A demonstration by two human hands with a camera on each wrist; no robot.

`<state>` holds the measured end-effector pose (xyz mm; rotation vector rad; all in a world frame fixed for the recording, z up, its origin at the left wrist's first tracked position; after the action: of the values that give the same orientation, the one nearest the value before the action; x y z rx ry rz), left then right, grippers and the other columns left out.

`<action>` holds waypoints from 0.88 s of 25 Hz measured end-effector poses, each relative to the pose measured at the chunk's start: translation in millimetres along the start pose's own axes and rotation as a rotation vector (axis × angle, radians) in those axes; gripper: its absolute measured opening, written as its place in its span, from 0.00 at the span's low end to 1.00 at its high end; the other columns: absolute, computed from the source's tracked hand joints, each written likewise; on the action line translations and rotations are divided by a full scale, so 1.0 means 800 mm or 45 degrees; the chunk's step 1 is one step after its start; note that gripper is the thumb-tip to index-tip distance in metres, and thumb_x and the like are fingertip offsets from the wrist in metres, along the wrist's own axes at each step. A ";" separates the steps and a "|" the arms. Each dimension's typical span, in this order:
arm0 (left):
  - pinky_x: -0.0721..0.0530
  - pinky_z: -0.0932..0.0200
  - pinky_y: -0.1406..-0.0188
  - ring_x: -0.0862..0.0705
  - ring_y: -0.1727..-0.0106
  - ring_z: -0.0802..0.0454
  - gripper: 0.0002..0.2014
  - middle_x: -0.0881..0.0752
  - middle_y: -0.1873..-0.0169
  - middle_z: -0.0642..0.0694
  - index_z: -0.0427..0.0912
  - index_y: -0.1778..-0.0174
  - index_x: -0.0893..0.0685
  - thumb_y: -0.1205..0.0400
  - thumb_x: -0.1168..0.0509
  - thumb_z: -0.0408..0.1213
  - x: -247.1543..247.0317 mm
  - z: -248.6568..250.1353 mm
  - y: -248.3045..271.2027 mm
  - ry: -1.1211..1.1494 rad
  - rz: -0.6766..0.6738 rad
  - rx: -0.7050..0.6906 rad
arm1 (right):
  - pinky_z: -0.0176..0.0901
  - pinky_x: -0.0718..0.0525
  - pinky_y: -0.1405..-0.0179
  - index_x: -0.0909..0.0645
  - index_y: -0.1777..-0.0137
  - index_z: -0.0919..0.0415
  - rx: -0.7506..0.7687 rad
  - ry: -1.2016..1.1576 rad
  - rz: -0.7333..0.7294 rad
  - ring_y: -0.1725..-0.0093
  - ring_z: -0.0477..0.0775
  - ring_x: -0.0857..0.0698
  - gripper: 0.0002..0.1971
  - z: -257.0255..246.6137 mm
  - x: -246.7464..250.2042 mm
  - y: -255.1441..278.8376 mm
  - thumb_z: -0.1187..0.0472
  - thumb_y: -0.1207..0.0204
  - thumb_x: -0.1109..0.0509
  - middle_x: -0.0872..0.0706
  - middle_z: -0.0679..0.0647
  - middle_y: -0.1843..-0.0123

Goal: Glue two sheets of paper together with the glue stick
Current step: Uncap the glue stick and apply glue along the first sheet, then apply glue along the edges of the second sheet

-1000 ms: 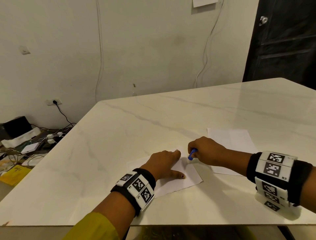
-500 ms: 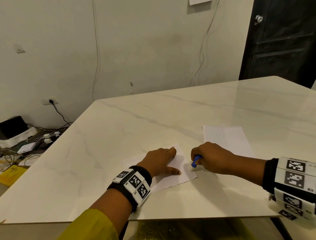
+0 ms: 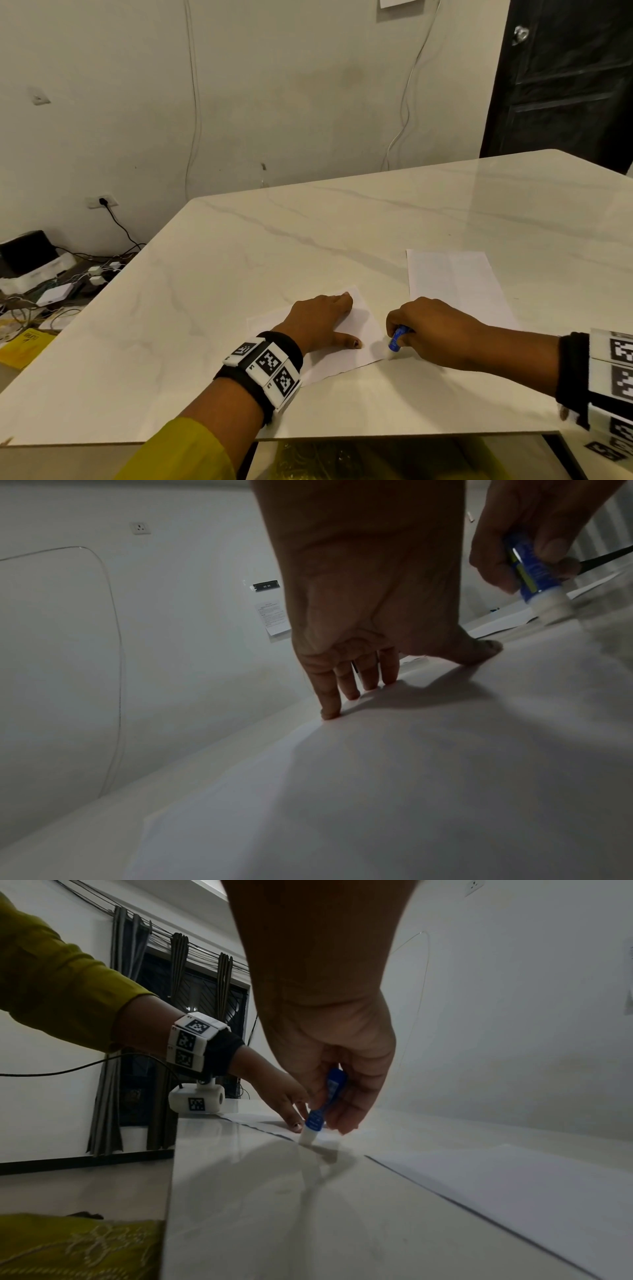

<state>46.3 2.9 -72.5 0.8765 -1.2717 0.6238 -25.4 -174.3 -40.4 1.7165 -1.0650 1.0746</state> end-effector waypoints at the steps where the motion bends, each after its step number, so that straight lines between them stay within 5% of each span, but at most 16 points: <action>1: 0.19 0.48 0.48 0.21 0.37 0.46 0.34 0.21 0.35 0.50 0.45 0.32 0.32 0.27 0.35 0.64 0.000 0.000 0.001 -0.002 -0.004 0.003 | 0.38 0.26 0.53 0.18 0.40 0.55 0.011 0.007 -0.009 0.47 0.55 0.18 0.11 -0.003 -0.002 0.001 0.63 0.20 0.37 0.14 0.55 0.41; 7: 0.20 0.47 0.39 0.25 0.30 0.47 0.38 0.26 0.28 0.49 0.45 0.25 0.37 0.25 0.37 0.63 -0.001 0.000 0.004 -0.010 -0.031 0.015 | 0.33 0.27 0.60 0.17 0.43 0.57 0.037 -0.080 -0.047 0.55 0.50 0.22 0.10 -0.008 0.012 0.001 0.62 0.21 0.35 0.17 0.51 0.51; 11: 0.24 0.45 0.32 0.35 0.20 0.50 0.38 0.38 0.19 0.52 0.46 0.21 0.40 0.23 0.40 0.63 -0.002 0.000 0.006 -0.003 -0.043 0.024 | 0.41 0.17 0.58 0.19 0.58 0.53 -0.022 -0.392 0.229 0.63 0.49 0.17 0.04 0.009 0.034 -0.002 0.60 0.22 0.33 0.16 0.49 0.60; 14: 0.26 0.43 0.30 0.43 0.17 0.50 0.36 0.49 0.16 0.52 0.47 0.20 0.42 0.20 0.46 0.63 -0.003 -0.014 0.008 -0.043 -0.052 0.115 | 0.40 0.20 0.68 0.22 0.64 0.58 -0.274 -0.752 0.289 0.69 0.52 0.17 0.16 0.041 0.046 -0.015 0.49 0.20 0.37 0.15 0.54 0.67; 19: 0.48 0.35 0.20 0.55 0.16 0.41 0.33 0.55 0.16 0.46 0.54 0.18 0.49 0.17 0.53 0.62 0.002 -0.065 0.009 -0.319 -0.099 0.320 | 0.41 0.30 0.66 0.22 0.63 0.64 -0.564 -0.815 0.363 0.64 0.54 0.24 0.26 0.077 0.045 -0.028 0.43 0.18 0.47 0.19 0.57 0.62; 22: 0.41 0.36 0.23 0.45 0.18 0.41 0.29 0.47 0.18 0.45 0.54 0.17 0.52 0.14 0.53 0.55 0.006 -0.090 0.016 -0.414 -0.059 0.460 | 0.43 0.31 0.54 0.23 0.56 0.62 -0.532 -0.676 0.255 0.55 0.56 0.25 0.23 0.076 0.023 -0.029 0.45 0.16 0.51 0.21 0.59 0.53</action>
<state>76.1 70.1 -69.3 1.3444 -1.4469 0.7057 15.4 -227.8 -45.4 1.6010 -1.6880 0.4540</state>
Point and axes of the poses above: each hand's wrist, its own y-axis away from the middle knuckle, its own x-axis out of the back of the hand, z = x × y, the point moved 2 cm from there along -y, towards the middle knuckle
